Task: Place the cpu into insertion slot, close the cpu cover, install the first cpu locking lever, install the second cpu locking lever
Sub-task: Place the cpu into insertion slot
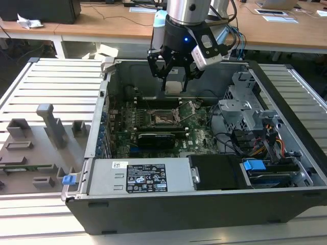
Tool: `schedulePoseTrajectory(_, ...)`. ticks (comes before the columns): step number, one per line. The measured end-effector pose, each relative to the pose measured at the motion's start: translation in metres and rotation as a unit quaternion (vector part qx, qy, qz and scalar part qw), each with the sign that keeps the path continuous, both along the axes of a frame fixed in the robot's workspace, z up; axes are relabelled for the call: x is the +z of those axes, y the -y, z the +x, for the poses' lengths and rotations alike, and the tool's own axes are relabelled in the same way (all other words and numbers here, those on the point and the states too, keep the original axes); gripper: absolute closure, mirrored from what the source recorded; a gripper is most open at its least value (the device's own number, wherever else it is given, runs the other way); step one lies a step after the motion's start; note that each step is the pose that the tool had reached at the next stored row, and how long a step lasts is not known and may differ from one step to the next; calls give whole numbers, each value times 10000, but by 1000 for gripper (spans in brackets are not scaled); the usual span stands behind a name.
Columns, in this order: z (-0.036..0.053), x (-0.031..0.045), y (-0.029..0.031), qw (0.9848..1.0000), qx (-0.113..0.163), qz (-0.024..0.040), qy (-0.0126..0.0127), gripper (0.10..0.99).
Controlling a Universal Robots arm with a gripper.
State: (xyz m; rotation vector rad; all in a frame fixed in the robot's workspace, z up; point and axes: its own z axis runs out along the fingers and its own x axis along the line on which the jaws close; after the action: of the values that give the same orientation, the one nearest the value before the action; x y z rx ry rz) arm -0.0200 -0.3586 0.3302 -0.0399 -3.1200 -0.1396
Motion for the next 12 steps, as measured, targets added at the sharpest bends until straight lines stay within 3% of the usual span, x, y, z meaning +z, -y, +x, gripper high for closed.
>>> schedulePoseTrajectory(12,0,-140,0,10000,0,0,0,545)
